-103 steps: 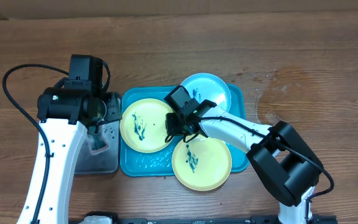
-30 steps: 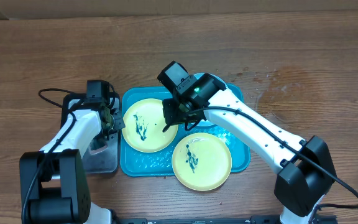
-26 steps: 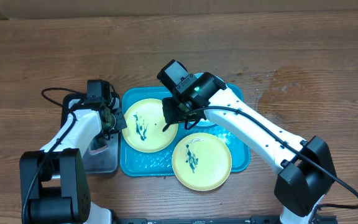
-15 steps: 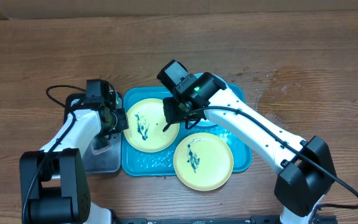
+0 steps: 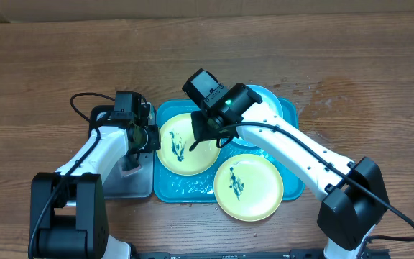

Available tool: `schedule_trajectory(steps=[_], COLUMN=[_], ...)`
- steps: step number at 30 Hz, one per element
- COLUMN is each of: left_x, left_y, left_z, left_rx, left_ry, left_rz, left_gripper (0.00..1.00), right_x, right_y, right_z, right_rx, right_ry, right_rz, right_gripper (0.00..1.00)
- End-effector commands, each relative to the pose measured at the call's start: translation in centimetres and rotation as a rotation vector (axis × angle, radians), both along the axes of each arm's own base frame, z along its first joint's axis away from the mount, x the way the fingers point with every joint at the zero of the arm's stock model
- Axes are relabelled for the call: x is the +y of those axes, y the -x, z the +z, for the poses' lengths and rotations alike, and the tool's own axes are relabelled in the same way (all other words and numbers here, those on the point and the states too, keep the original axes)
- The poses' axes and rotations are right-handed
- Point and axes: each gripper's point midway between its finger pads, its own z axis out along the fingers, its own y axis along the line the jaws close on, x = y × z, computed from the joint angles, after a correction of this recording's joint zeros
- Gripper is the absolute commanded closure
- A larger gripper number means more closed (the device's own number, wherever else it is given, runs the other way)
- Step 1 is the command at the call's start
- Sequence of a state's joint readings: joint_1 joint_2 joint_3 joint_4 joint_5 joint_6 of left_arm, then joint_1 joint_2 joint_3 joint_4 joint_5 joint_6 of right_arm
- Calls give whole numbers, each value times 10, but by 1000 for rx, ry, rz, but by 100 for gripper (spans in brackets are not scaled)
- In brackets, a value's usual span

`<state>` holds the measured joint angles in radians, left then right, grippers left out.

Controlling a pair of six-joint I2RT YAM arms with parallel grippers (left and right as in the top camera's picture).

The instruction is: Clean dirty plates on tray and stack at the side

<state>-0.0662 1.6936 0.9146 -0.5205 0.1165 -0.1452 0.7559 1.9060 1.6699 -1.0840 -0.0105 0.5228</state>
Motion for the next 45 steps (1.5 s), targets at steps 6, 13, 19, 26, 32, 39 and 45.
schedule_trajectory(steps=[6, 13, 19, 26, 32, 39, 45], left_x=[-28, -35, -45, -49, -30, -5, 24], left_y=[0, -3, -5, -5, -7, -27, -23], left_z=[3, 5, 6, 6, 8, 64, 126], left_rx=[-14, -30, -47, -50, -33, -93, -98], left_ry=[129, 138, 141, 135, 95, -40, -173], left_rz=[-70, -88, -118, -114, -6, 47, 172], left_gripper=[96, 96, 96, 96, 92, 92, 91], right_x=[-19, -36, -38, -38, -39, -42, -47], right_y=[-17, -24, -25, -24, -24, -26, -21], right_z=[22, 20, 20, 20, 20, 20, 6], right_rx=[-57, -37, -37, -33, -31, -31, -8], right_ry=[4, 18, 18, 21, 23, 22, 47], right_rz=[-65, -117, -122, -122, -121, -132, -132], right_gripper=[66, 65, 65, 64, 53, 44, 48])
